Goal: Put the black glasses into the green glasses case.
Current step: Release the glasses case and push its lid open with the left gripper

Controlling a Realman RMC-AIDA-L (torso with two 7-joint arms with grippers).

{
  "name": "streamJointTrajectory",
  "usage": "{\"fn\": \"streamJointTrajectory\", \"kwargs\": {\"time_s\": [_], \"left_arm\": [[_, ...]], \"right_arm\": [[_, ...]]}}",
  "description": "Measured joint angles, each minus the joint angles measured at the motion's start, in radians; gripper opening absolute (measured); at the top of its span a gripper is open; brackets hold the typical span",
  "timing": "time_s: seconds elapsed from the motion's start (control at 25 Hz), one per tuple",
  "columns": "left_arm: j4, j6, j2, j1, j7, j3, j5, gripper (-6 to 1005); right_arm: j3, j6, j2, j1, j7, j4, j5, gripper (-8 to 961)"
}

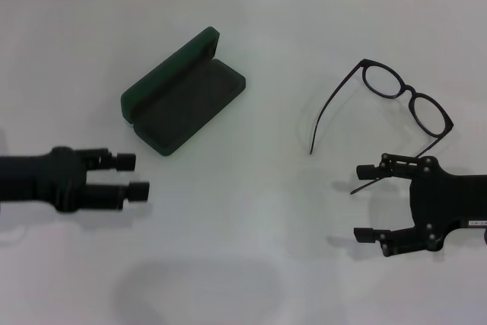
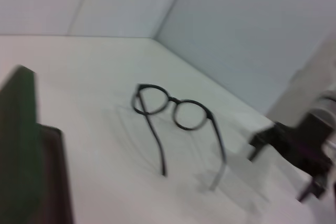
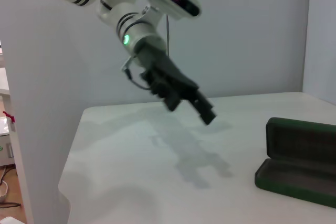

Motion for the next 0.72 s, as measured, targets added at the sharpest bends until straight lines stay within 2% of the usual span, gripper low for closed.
{"fn": "streamJointTrajectory", "kwargs": {"time_s": [0.24, 0.44, 0.72], "left_arm": [[0.083, -0.095, 0.0, -0.094, -0.184, 0.002, 0.057, 811], [0.171, -0.162, -0.008, -0.21, -0.33, 0.007, 0.178, 809], [0.216, -0.236, -0.022, -0.367, -0.404, 0.022, 0.378, 809]], "right_arm": [[0.0, 0.002, 0.003, 0.0, 0.0, -0.001, -0.001, 872], [0.0, 0.002, 0.004, 0.0, 0.0, 0.001, -0.002, 872], [-0.001, -0.002, 0.005, 0.011, 0.0, 0.005, -0.003, 872]]}}
